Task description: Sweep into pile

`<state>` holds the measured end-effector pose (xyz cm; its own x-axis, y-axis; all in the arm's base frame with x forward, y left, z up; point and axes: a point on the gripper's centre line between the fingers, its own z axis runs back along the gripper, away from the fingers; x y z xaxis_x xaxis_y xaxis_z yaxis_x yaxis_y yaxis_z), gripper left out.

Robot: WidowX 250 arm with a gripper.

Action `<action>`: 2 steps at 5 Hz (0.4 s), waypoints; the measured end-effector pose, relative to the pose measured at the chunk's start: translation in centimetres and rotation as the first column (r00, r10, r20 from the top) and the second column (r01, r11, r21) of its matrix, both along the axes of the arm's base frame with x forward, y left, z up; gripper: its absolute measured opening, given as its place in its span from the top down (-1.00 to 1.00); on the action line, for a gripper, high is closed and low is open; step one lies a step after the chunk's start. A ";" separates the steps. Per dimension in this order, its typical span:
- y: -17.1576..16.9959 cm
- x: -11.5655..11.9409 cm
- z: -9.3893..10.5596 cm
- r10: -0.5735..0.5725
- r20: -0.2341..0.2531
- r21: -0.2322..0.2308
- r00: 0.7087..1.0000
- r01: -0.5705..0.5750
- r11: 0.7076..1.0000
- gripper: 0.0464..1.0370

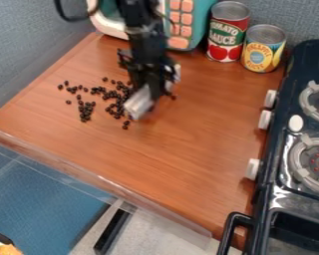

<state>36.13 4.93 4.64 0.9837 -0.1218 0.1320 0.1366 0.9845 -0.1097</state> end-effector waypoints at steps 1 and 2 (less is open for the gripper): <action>4.6 -0.3 0.2 0.032 -0.030 -0.015 0.999 -0.033 0.999 0.36; 9.4 -1.2 -0.3 0.052 -0.052 -0.024 0.997 -0.053 0.998 0.36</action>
